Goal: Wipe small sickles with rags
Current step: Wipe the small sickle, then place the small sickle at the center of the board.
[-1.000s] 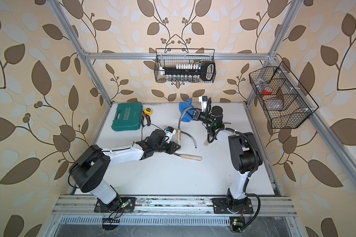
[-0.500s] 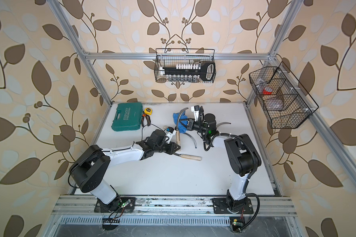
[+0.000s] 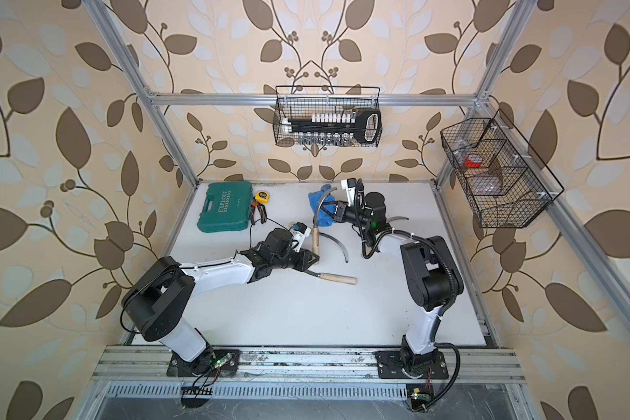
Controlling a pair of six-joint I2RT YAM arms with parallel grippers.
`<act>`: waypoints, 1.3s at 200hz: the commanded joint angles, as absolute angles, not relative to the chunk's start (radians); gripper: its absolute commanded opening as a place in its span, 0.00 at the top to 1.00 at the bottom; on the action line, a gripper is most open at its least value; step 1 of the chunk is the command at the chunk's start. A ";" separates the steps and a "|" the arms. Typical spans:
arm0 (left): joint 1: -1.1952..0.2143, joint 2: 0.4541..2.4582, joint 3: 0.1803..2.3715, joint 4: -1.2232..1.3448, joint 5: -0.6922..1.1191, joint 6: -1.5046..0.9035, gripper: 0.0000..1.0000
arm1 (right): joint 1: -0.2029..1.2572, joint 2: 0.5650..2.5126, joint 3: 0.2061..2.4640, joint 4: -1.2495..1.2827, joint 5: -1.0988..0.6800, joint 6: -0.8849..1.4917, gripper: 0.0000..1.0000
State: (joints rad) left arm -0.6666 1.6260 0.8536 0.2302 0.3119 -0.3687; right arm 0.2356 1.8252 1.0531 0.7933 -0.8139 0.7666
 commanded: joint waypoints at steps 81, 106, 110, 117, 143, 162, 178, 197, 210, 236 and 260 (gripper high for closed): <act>-0.665 1.609 0.863 0.219 0.314 -0.365 1.00 | 0.137 1.612 1.037 0.913 -0.821 0.859 1.00; -0.665 1.610 0.862 0.218 0.311 -0.365 1.00 | 0.129 1.543 0.982 0.903 -0.805 0.835 1.00; -0.665 1.610 0.862 0.218 0.311 -0.366 1.00 | 0.126 1.529 0.969 0.899 -0.798 0.829 1.00; -0.665 1.611 0.863 0.218 0.310 -0.366 1.00 | 0.122 1.501 0.948 0.890 -0.782 0.815 1.00; -0.664 1.608 0.860 0.219 0.309 -0.365 1.00 | 0.108 1.387 0.874 0.799 -0.670 0.741 1.00; -0.664 1.607 0.860 0.219 0.306 -0.366 1.00 | 0.106 1.303 0.829 0.734 -0.576 0.691 1.00; -0.665 1.606 0.859 0.218 0.303 -0.366 1.00 | 0.106 1.232 0.781 0.701 -0.513 0.660 1.00; -0.665 1.605 0.859 0.215 0.294 -0.366 1.00 | 0.105 1.129 0.707 0.618 -0.384 0.628 1.00; -0.663 1.606 0.862 0.210 0.288 -0.364 1.00 | 0.105 1.052 0.642 0.560 -0.272 0.616 1.00; -0.664 1.627 0.914 0.127 0.227 -0.369 1.00 | 0.099 0.907 0.516 0.451 -0.071 0.603 1.00; -0.665 1.707 1.062 -0.074 0.191 -0.352 1.00 | 0.092 0.782 0.427 0.334 0.071 0.603 1.00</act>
State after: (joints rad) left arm -0.6666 1.6501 0.9226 0.0757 0.2512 -0.3702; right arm 0.0994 0.8749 0.4908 0.4717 -0.1520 0.6300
